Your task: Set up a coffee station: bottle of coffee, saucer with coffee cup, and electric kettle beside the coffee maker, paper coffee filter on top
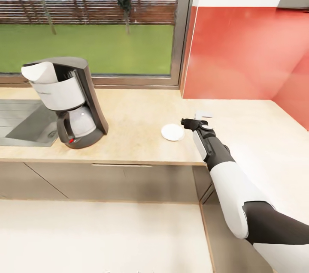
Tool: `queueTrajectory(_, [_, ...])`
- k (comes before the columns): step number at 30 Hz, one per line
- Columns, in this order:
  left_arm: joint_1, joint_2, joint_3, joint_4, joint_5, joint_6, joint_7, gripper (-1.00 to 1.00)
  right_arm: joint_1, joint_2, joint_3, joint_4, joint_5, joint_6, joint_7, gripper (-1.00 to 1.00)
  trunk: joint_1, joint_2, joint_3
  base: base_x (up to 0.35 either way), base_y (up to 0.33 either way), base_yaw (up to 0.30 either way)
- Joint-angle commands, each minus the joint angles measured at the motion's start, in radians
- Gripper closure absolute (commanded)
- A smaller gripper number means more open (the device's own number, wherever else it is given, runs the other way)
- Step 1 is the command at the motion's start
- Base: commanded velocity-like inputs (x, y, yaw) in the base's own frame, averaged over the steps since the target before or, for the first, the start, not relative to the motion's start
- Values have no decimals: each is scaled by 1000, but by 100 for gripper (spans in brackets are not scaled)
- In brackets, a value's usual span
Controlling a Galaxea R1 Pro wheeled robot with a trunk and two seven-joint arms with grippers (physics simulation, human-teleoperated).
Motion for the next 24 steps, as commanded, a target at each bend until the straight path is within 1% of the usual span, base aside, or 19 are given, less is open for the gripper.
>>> queueTrajectory(1, [0, 0, 6, 1, -6, -3, 2, -100, -1, 1, -2, 0, -4, 4, -3, -100, 0, -2, -2, -219, 241, -267])
queueTrajectory(18, [0, 0, 11, 1, -7, -5, 0, -100, 0, 1, -2, 2, -2, 5, -3, -100, 0, -2, -2, -216, 240, -268])
queueTrajectory(22, [0, -1, 10, -1, -7, -5, -1, -100, 0, 0, -2, 2, -2, 5, -3, -100, 0, -2, -2, -134, 131, -265])
queueTrajectory(24, [0, -2, 8, -2, -7, -6, -1, -100, 0, 0, -2, 3, -2, 5, -3, -100, 0, -2, -2, -18, 17, -97])
